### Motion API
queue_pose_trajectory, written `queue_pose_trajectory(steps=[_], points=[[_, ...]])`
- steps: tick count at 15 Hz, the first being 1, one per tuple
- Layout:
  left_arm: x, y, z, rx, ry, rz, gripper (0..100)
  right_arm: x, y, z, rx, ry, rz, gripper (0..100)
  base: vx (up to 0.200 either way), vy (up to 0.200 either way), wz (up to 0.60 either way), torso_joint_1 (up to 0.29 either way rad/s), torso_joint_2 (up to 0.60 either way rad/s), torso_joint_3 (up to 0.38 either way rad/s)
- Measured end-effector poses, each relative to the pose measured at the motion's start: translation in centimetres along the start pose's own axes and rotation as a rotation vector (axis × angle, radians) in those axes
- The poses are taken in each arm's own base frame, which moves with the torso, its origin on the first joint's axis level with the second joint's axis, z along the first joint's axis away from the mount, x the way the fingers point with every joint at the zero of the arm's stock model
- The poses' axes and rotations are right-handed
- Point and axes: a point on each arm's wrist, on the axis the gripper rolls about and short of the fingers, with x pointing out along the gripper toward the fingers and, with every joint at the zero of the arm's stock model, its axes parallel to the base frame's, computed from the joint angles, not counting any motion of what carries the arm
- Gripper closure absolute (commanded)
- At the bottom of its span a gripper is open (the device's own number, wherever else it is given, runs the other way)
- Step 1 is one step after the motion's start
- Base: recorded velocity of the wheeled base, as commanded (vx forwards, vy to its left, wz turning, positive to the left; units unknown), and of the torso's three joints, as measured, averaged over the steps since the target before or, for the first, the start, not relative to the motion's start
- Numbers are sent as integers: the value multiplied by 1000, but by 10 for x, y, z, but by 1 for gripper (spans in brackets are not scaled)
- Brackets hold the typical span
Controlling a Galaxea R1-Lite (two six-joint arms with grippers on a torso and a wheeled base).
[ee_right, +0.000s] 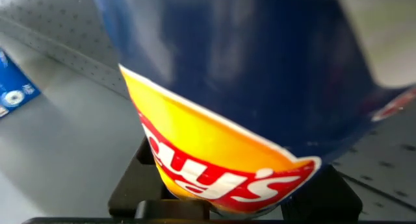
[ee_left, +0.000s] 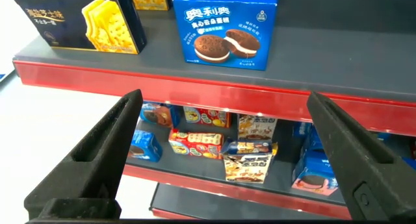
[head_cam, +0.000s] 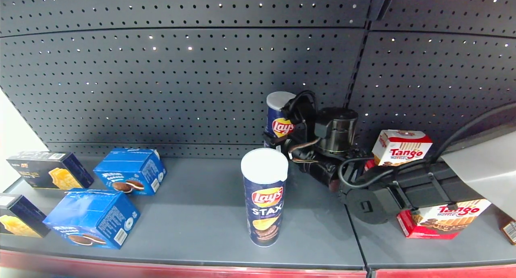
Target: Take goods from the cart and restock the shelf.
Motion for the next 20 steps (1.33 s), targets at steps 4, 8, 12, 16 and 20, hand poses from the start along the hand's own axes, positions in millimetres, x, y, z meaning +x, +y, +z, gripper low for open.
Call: queue_pose_trajectory(steps=[4, 8, 12, 16, 20], points=[[0, 0, 0, 0, 0, -1, 0, 6, 6, -8, -5, 19, 9, 100, 0, 0, 0, 0, 0, 0], [0, 0, 0, 0, 0, 0, 0, 10, 6, -15, -8, 34, 5, 100, 0, 0, 0, 0, 0, 0], [0, 0, 0, 0, 0, 0, 0, 15, 5, -19, -9, 35, 1, 100, 0, 0, 0, 0, 0, 0], [0, 0, 0, 0, 0, 0, 0, 19, 3, -23, -15, 39, -7, 100, 0, 0, 0, 0, 0, 0], [0, 0, 0, 0, 0, -1, 0, 23, 2, -26, -39, 40, -13, 0, 0, 0, 0, 0, 0, 0]])
